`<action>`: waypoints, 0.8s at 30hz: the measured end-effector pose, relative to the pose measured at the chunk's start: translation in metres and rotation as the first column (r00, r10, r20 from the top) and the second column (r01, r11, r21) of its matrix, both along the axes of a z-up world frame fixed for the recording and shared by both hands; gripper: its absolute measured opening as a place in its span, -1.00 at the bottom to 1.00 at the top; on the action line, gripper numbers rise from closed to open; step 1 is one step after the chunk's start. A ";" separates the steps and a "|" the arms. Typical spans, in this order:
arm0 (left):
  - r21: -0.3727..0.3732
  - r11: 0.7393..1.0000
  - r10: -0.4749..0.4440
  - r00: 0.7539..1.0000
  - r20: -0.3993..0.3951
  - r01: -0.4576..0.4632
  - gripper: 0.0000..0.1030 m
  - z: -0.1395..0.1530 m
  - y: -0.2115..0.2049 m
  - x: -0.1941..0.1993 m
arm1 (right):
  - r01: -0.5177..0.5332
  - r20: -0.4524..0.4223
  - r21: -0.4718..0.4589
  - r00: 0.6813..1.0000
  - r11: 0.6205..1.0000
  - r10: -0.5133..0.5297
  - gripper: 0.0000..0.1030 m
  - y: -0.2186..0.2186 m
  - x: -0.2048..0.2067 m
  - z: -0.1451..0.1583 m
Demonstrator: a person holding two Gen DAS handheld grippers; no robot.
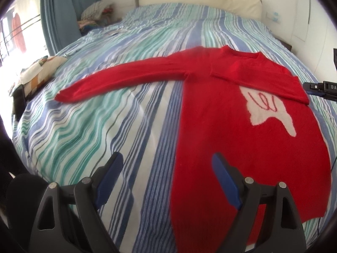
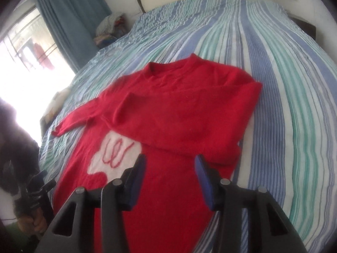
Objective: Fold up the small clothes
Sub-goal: 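Open the right gripper and move the left gripper toward the other sleeve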
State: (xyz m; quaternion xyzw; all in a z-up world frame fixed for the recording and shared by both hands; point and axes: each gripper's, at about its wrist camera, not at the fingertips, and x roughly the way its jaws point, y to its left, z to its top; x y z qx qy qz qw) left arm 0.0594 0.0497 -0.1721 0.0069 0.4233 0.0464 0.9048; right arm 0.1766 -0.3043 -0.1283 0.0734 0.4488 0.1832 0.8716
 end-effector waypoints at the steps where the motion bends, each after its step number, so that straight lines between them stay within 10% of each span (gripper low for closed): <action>1: 0.001 1.000 0.001 1.000 -0.001 -0.001 0.70 0.000 0.001 0.000 | -0.010 0.014 -0.019 1.000 1.000 0.010 -0.10 0.005 0.007 0.002; 5: -0.012 1.000 0.013 1.000 -0.003 -0.013 0.70 0.001 0.006 0.000 | 0.040 -0.067 -0.156 0.996 0.987 -0.051 -0.27 0.000 0.034 -0.029; 8: -0.036 0.999 0.019 1.000 -0.004 -0.019 0.73 0.002 0.012 0.000 | 0.138 -0.151 -0.168 0.975 0.976 -0.163 -0.78 -0.033 0.035 -0.055; 17: -0.040 0.999 -0.002 1.000 -0.003 0.002 0.74 0.002 0.006 -0.001 | 0.059 -0.077 -0.099 0.995 0.993 -0.067 -0.64 -0.026 -0.044 -0.003; 24: -0.063 0.998 -0.008 0.999 -0.051 0.005 0.74 0.000 0.007 0.002 | -0.065 -0.215 -0.085 0.976 0.994 0.045 -0.47 0.007 -0.139 -0.046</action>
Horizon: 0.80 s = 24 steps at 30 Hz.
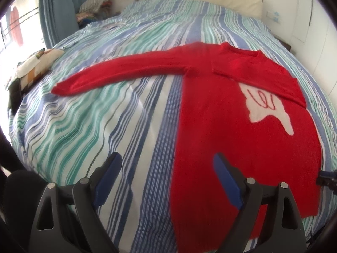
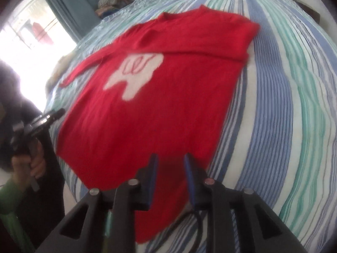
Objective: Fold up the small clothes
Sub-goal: 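Open the right gripper and move the left gripper toward the other sleeve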
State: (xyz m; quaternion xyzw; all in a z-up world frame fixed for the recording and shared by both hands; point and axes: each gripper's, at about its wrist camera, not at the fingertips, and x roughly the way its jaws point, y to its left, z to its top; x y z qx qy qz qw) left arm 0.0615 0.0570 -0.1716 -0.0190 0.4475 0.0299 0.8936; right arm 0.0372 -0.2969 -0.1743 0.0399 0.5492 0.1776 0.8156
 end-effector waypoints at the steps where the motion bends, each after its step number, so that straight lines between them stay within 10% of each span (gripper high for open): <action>1: -0.027 1.000 -0.005 1.000 -0.006 0.005 0.74 0.005 0.001 0.002 | 0.013 -0.012 -0.028 1.000 1.000 -0.013 -0.47 -0.002 -0.012 -0.008; 6: -0.187 0.982 -0.019 0.996 0.084 0.034 0.78 0.051 0.002 0.056 | 0.152 0.069 0.008 0.986 0.988 -0.152 -0.45 -0.021 -0.054 0.000; 12: -0.278 0.953 -0.135 0.990 -0.026 0.123 0.61 0.032 -0.028 0.178 | 0.253 0.193 0.099 0.944 0.962 -0.268 -0.34 -0.031 -0.065 0.015; 18: -0.299 0.952 -0.116 0.980 -0.163 0.063 0.16 -0.009 -0.044 0.226 | 0.222 0.219 0.068 0.948 0.973 -0.232 -0.34 -0.021 -0.059 0.018; 22: -0.321 0.945 -0.144 0.965 -0.218 0.068 -0.79 -0.027 -0.058 0.234 | 0.231 0.212 0.076 0.947 0.970 -0.243 -0.34 -0.023 -0.061 0.014; 24: -0.318 0.947 -0.110 0.971 -0.213 0.037 -0.88 -0.029 -0.056 0.229 | 0.239 0.211 0.084 0.945 0.967 -0.251 -0.34 -0.025 -0.060 0.014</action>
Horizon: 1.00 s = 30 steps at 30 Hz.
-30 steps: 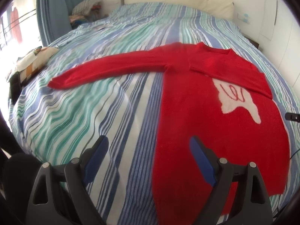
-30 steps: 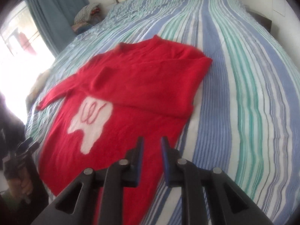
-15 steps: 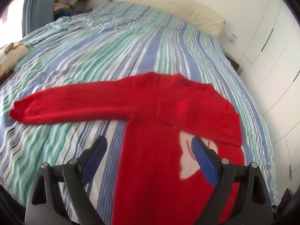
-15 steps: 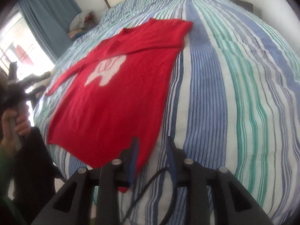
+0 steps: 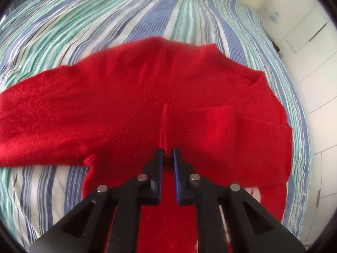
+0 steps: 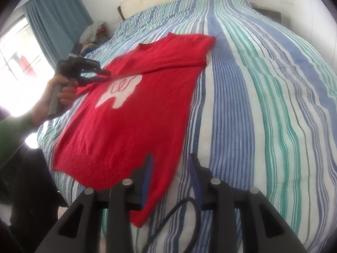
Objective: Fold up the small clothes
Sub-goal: 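Open the right gripper and move the left gripper toward the other sleeve, then grasp the other sleeve cuff with the left gripper and fold it across the chest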
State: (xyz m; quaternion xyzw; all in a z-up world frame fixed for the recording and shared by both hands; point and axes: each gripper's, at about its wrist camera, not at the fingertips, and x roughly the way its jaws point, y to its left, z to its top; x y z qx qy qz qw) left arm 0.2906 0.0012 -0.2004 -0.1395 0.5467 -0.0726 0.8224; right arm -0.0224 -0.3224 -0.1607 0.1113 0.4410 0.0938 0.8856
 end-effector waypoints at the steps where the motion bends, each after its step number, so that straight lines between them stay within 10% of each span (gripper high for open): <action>1: -0.013 1.000 0.023 1.000 0.015 -0.023 -0.89 0.004 0.003 -0.006 | 0.005 0.004 -0.001 1.000 1.000 -0.005 -0.34 -0.001 0.000 0.000; 6: 0.023 0.997 0.074 0.996 0.042 -0.075 -0.69 0.010 0.012 -0.035 | 0.029 0.034 -0.003 0.999 1.000 -0.029 -0.34 -0.006 -0.002 0.005; 10: 0.081 0.993 0.088 0.995 0.036 -0.091 0.19 0.013 0.020 -0.048 | 0.022 0.033 -0.007 0.999 1.000 -0.021 -0.32 -0.005 0.001 0.005; 14: 0.101 0.995 0.013 0.994 0.108 -0.024 0.55 0.028 0.026 -0.087 | -0.084 0.057 -0.021 0.995 0.996 0.085 -0.31 0.016 -0.003 0.012; 21: 0.239 0.967 -0.115 0.989 0.088 0.091 0.60 0.037 0.052 -0.146 | -0.251 -0.175 -0.096 0.957 0.963 0.232 -0.25 0.055 -0.008 -0.032; 27: 0.245 0.963 0.081 0.988 0.134 -0.113 0.74 0.055 0.147 -0.134 | -0.173 -0.106 -0.099 0.981 0.980 0.162 -0.21 0.038 -0.017 -0.009; 30: 0.178 0.933 0.287 0.946 0.154 -0.312 0.74 0.061 0.228 -0.115 | -0.156 -0.071 -0.092 0.986 0.983 0.150 -0.21 0.039 -0.018 -0.002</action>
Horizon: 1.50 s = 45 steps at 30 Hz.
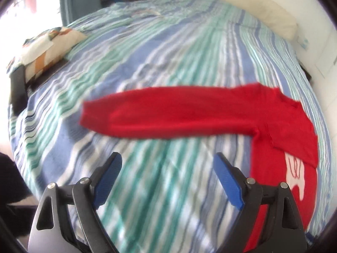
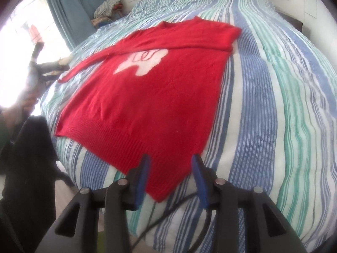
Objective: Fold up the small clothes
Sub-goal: 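Grasp the other sleeve cuff with the left gripper and fold it across the chest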
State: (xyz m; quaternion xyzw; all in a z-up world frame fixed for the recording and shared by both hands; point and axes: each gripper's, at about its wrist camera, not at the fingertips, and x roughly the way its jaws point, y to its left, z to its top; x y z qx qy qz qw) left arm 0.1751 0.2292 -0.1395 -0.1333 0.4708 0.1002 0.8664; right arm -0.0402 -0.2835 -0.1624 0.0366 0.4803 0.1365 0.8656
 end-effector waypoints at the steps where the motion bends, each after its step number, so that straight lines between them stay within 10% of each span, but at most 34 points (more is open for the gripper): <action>1: -0.038 0.997 0.068 0.998 0.005 -0.068 0.74 -0.001 0.028 0.004 | 0.001 0.008 0.000 1.000 1.000 -0.001 -0.21 0.001 0.000 0.001; 7: -0.202 0.926 0.307 0.948 -0.083 -0.318 0.70 -0.033 0.132 0.030 | -0.008 0.012 -0.046 1.000 0.999 0.009 -0.19 0.016 0.006 -0.006; 13: -0.111 0.951 0.276 0.953 -0.122 -0.289 0.34 -0.054 0.122 0.049 | -0.052 0.022 -0.088 0.998 0.995 0.054 -0.19 0.029 0.009 -0.009; 15: -0.066 0.966 0.239 0.962 -0.129 -0.249 0.01 -0.058 0.111 0.054 | -0.065 0.016 -0.105 0.998 0.992 0.067 -0.19 0.033 0.008 -0.012; 17: -0.028 0.981 0.186 0.969 -0.162 -0.193 -0.89 -0.060 0.100 0.058 | -0.077 0.007 -0.119 0.997 0.990 0.078 -0.19 0.036 0.007 -0.015; 20: 0.083 0.988 0.141 0.982 -0.124 -0.131 -0.92 -0.036 0.078 0.058 | -0.087 0.013 -0.121 0.996 0.989 0.089 -0.19 0.038 0.007 -0.015; 27: 0.128 0.981 -0.157 0.982 0.104 0.143 -0.92 0.097 -0.046 0.092 | -0.074 0.056 -0.080 0.995 0.994 0.079 -0.18 0.034 0.006 -0.006; 33: 0.123 0.865 -0.501 0.821 0.274 0.486 -0.92 0.182 -0.228 0.106 | -0.061 0.073 -0.055 0.995 0.997 0.065 -0.18 0.030 0.008 -0.001; 36: 0.135 0.769 -0.636 0.728 0.258 0.624 -0.79 0.177 -0.311 0.107 | -0.050 0.079 -0.050 0.995 0.998 0.053 -0.18 0.027 0.006 0.001; 38: 0.181 0.701 -0.713 0.682 0.163 0.690 0.41 0.151 -0.358 0.107 | -0.042 0.077 -0.046 0.996 0.998 0.045 -0.18 0.024 0.005 0.001; 42: 0.285 0.659 -0.740 0.668 0.082 0.696 0.70 0.100 -0.376 0.095 | -0.027 0.078 -0.030 0.997 0.999 0.030 -0.18 0.018 0.005 0.002; 45: 0.238 0.710 -0.692 0.719 0.062 0.662 0.70 0.076 -0.330 0.096 | -0.016 0.084 -0.023 0.996 1.000 0.017 -0.18 0.013 0.003 0.005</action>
